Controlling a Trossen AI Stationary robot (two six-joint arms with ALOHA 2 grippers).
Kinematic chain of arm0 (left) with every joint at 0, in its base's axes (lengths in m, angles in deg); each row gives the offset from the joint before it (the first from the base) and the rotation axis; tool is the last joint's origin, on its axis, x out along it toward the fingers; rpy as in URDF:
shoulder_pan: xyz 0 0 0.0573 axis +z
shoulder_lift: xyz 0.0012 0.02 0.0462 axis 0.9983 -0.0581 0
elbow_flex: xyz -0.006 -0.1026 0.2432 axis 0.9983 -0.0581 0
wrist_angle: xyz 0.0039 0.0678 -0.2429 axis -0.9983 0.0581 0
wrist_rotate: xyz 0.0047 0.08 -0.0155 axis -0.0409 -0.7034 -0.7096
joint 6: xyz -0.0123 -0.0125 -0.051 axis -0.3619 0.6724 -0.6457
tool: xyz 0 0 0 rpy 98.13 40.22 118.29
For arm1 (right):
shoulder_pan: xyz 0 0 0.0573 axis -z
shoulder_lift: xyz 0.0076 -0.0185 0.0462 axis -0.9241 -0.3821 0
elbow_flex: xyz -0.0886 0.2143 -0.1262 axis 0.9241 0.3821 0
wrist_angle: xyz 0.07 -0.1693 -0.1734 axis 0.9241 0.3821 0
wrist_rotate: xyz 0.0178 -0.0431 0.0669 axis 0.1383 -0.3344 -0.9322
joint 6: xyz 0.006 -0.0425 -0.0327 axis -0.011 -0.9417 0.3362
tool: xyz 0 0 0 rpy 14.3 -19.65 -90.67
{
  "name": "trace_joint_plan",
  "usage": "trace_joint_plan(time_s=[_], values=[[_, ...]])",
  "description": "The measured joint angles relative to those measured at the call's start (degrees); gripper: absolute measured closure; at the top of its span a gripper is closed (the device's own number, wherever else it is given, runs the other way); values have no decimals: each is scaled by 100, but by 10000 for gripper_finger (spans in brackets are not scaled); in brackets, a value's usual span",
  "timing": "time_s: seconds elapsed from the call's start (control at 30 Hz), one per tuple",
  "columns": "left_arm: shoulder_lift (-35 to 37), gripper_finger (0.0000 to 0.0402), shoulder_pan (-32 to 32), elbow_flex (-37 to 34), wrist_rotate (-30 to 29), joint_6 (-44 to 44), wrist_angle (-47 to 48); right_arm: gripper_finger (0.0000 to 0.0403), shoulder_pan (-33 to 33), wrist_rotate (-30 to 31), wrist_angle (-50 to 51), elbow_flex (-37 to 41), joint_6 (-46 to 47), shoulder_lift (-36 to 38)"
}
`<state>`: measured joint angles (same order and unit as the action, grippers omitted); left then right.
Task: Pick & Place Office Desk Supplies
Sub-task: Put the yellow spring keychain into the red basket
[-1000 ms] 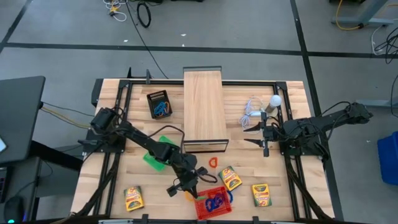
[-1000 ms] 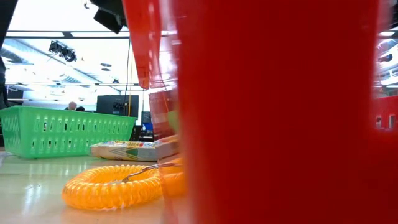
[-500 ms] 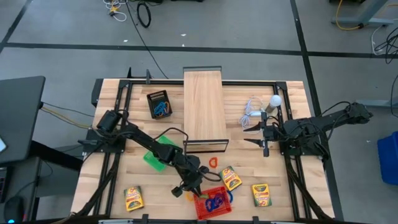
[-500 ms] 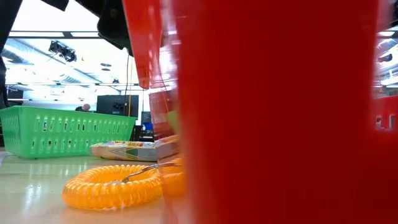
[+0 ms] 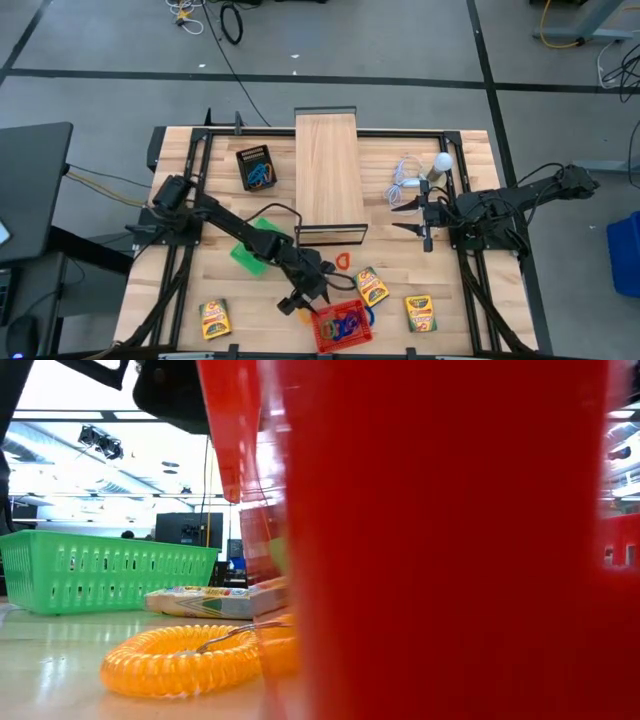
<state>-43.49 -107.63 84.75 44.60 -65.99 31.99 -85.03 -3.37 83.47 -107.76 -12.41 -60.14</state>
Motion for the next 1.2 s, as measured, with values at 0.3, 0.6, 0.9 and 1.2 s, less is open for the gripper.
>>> trace_joint_plan(time_s=[0.3, 0.6, 0.9, 1.2], values=[[785, 199, -435, 2, -1410, 221, 1963, 226, 0, 101, 236, 0, 136, 2], [674, 197, -1112, -4, -2433, 642, 2152, 227, 0, 205, 247, 0, 153, 0], [250, 206, -1130, 143, -2545, 864, 2063, 227, 0, 216, 338, 0, 232, 0], [-215, 207, -1346, 589, -2496, 1348, 2494, 227, -2, 247, 461, 0, 306, 2]])
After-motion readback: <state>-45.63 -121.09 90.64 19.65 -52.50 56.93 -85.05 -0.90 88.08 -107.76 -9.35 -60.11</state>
